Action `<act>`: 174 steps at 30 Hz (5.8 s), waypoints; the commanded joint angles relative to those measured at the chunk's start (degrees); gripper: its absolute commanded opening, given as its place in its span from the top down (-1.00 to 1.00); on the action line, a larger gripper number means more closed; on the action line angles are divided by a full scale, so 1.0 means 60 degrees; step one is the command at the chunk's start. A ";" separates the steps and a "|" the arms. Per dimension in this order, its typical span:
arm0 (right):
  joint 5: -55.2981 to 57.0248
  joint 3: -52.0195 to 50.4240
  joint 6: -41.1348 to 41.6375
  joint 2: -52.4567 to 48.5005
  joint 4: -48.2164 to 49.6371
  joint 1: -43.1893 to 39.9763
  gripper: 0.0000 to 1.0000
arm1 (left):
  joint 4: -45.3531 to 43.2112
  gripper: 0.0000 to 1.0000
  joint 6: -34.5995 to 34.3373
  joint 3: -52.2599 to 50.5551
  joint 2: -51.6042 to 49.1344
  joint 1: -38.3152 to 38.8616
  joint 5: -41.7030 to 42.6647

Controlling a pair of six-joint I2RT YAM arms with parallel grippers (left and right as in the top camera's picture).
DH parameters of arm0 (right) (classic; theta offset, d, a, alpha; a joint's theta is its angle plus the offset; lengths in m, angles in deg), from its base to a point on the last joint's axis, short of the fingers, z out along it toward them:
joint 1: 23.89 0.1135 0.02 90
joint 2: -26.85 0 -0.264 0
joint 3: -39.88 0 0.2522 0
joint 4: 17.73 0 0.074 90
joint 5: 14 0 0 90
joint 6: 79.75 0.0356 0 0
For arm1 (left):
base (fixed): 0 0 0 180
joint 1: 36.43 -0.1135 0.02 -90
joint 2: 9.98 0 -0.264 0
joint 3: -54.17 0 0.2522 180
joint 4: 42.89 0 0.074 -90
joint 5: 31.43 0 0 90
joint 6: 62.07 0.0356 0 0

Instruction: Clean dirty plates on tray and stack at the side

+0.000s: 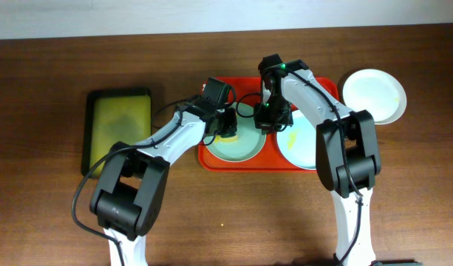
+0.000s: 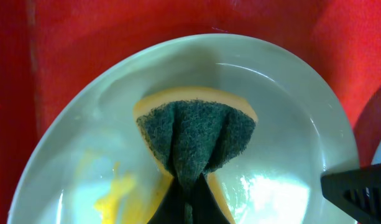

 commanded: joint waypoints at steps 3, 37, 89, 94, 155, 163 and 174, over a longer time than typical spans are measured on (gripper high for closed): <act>0.0346 -0.0018 0.0138 -0.0302 0.0138 0.0007 0.92 | 0.0572 1.00 0.0404 0.0084 -0.0412 0.0022 -0.2830; 0.0342 -0.0044 0.0138 -0.0302 0.0277 0.0011 0.91 | 0.0874 1.00 0.0171 0.0659 -0.0157 0.0251 -0.0892; 1.4039 0.3555 -0.1253 0.1060 -0.1902 0.3814 0.92 | 0.3931 1.00 0.0168 0.1293 0.2116 -0.5297 -0.2608; 1.5497 0.3555 -0.3315 0.1060 -0.1759 0.4586 0.92 | 0.3632 1.00 0.0168 0.0962 0.1362 -0.5716 -0.2608; 0.0816 0.3424 -0.1588 0.0175 -0.1490 -0.7785 -0.97 | 0.3563 1.00 0.0168 0.0962 0.1297 -0.5712 -0.2605; 0.0601 0.3421 -0.1581 0.2368 -0.3486 -0.6011 -0.98 | 0.3577 1.00 0.0171 0.0965 0.1297 -0.5712 -0.2601; 0.2036 0.1337 -0.0874 0.2586 -0.3668 -0.2929 -0.97 | 0.3599 1.00 0.0171 0.0962 0.1297 -0.5716 -0.2605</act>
